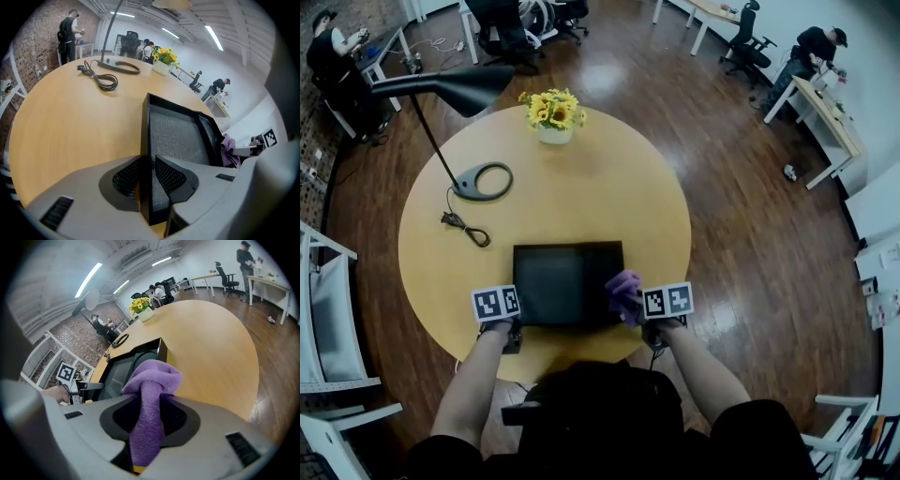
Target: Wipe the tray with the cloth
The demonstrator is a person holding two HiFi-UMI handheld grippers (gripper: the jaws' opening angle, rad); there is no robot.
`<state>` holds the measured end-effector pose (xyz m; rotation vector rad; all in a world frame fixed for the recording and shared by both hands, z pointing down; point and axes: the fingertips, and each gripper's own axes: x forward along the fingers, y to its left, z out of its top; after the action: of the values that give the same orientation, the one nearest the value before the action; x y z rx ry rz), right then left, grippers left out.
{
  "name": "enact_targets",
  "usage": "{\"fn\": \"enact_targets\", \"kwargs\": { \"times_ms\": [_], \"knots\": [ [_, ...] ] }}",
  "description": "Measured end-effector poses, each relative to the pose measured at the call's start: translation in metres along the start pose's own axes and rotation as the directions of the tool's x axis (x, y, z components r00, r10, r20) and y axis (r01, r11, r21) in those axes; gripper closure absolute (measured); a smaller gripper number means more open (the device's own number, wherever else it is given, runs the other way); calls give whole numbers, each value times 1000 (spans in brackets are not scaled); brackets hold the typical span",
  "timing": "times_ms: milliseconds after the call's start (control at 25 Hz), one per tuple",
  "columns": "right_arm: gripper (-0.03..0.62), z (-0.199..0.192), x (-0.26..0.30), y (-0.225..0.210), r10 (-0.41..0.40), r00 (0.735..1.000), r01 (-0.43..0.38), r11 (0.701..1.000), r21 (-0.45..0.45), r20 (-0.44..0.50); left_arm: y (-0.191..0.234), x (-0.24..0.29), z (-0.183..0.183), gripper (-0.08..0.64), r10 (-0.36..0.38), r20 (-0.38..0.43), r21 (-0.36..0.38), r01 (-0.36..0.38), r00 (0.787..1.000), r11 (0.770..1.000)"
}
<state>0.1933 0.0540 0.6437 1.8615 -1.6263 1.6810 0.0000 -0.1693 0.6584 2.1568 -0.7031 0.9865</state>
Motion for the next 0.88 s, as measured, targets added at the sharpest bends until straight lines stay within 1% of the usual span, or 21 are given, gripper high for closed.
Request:
{"fn": "enact_targets", "kwargs": {
  "times_ms": [160,280,400,520,640,760,880],
  "knots": [
    [476,-21,-7,7,10,1000,-11,1000,28,1,1,-3,3,472,10,19,19,-10,1000,1000],
    [476,-29,-10,8,16,999,-17,998,59,28,0,-1,5,474,11,32,33,-12,999,999],
    [477,-33,-17,10,-5,997,-2,996,94,78,0,1,5,474,7,38,32,-8,999,999],
    [479,-38,-19,10,-28,994,18,995,102,103,-1,3,3,474,6,37,41,-7,999,999],
    [482,-41,-16,6,-25,996,19,997,79,86,-3,3,2,474,3,40,46,-5,999,999],
    [488,-42,-20,5,-18,998,16,999,36,57,-4,3,0,474,0,49,18,-1,999,1000],
    [489,-28,-30,5,-10,996,9,1000,10,85,-3,3,2,468,-2,56,8,2,998,1000]
  ]
}}
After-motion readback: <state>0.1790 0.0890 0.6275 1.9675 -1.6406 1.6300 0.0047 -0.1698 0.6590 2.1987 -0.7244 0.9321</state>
